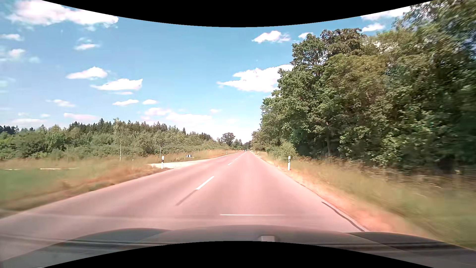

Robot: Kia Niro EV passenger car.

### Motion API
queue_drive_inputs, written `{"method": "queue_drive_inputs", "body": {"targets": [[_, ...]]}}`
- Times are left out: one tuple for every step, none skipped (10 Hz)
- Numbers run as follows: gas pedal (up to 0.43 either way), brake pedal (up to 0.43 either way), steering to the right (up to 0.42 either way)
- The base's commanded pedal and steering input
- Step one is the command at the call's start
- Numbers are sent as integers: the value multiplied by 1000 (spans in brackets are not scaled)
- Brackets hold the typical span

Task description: Follow the waypoints while adhering to traffic rules and regulations

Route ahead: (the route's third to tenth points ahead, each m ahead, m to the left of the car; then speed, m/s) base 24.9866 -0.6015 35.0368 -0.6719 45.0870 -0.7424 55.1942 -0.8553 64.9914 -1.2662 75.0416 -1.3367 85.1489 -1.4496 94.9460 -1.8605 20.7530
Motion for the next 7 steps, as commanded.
{"method": "queue_drive_inputs", "body": {"targets": [[260, 0, -2], [260, 0, -1], [260, 0, -1], [260, 0, 0], [260, 0, 0], [260, 0, 0], [260, 0, 0]]}}
